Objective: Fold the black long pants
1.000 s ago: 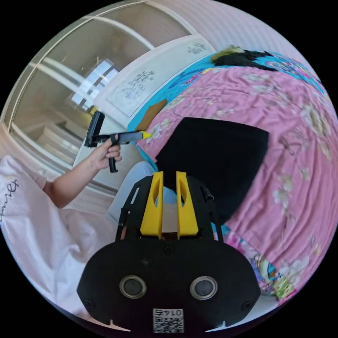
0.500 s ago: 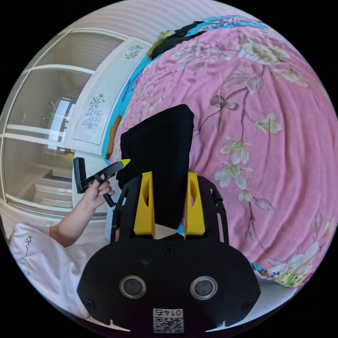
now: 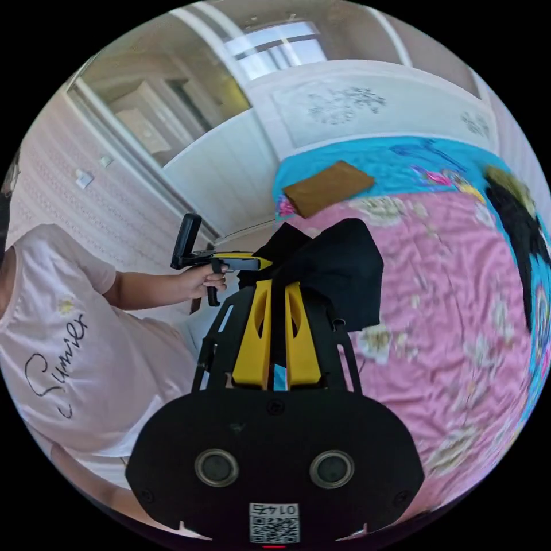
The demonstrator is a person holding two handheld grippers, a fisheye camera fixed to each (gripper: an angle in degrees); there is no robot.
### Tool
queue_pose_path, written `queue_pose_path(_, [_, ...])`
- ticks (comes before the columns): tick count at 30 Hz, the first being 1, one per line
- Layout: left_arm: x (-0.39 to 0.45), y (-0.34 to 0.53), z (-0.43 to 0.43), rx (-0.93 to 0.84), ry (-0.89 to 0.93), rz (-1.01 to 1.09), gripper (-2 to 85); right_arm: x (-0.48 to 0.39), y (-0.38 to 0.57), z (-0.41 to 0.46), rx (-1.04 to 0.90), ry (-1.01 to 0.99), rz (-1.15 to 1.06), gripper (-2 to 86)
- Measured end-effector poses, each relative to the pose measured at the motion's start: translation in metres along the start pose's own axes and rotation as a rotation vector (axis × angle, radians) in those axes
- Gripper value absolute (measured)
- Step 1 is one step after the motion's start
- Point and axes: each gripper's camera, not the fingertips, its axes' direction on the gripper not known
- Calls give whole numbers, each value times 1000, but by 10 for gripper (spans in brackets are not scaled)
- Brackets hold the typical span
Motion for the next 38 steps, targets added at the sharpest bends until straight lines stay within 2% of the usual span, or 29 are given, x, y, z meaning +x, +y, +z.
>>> queue_pose_path(5, [-13, 5, -87, 358, -157, -106, 40, -13, -157, 9, -108, -37, -267, 27])
queue_pose_path(7, [-14, -4, -100, 444, -203, -92, 43, -2, -219, 20, -170, 35, -288, 34])
queue_pose_path(10, [-25, -39, -95, 566, -235, -125, 50, 41, -316, 47, -256, 208, -156, 58])
queue_pose_path(11, [-31, -54, -89, 591, -222, -155, 50, 58, -339, 52, -252, 336, -73, 81])
queue_pose_path(12, [-39, -67, -76, 581, -264, -142, 51, 75, -348, 55, -243, 402, 51, 110])
queue_pose_path(14, [-62, -76, -47, 474, -372, -221, 57, 96, -344, 63, -270, 360, 169, 143])
queue_pose_path(17, [-106, -62, -6, 218, -309, -399, 61, 109, -293, 70, -302, 279, 139, 122])
queue_pose_path(19, [-108, -39, -2, 204, -238, -404, 57, 115, -238, 66, -293, 219, 146, 120])
queue_pose_path(22, [-70, 7, -8, 214, -247, -196, 52, 116, -107, 51, -261, 133, 222, 101])
queue_pose_path(24, [-19, 45, -15, 168, -268, 52, 47, 101, 18, 34, -257, 121, 346, 74])
queue_pose_path(25, [-3, 56, -17, 163, -277, 132, 45, 95, 49, 27, -257, 125, 387, 62])
queue_pose_path(27, [65, 102, -20, 141, -299, 484, 33, 57, 165, -8, -211, 167, 565, 24])
queue_pose_path(28, [82, 113, -19, 132, -295, 563, 29, 46, 190, -18, -192, 185, 610, 16])
queue_pose_path(30, [140, 148, -8, 68, -217, 767, 22, -7, 276, -63, -100, 296, 762, 5])
queue_pose_path(32, [183, 166, 5, 26, -147, 870, 21, -46, 324, -94, -26, 402, 859, 0])
queue_pose_path(36, [288, 198, 35, 63, 47, 1108, 4, -122, 405, -152, 176, 588, 981, -3])
queue_pose_path(38, [328, 208, 46, 73, 160, 1144, -2, -144, 432, -166, 226, 614, 1021, -4])
